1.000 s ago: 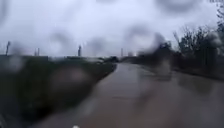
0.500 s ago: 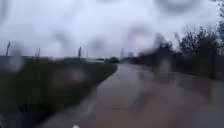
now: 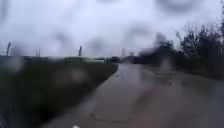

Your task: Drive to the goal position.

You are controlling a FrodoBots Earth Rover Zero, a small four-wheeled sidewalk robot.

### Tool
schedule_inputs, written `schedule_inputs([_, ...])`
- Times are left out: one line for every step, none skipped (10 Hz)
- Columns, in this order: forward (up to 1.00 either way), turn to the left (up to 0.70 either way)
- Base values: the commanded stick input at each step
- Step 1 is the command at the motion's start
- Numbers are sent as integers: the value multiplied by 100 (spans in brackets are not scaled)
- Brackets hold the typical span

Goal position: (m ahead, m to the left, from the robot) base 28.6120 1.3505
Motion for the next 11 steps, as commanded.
schedule_inputs([70,0])
schedule_inputs([70,0])
schedule_inputs([70,-1])
schedule_inputs([70,-3])
schedule_inputs([70,-24])
schedule_inputs([70,-35])
schedule_inputs([70,-35])
schedule_inputs([70,-35])
schedule_inputs([70,-35])
schedule_inputs([70,-35])
schedule_inputs([70,-35])
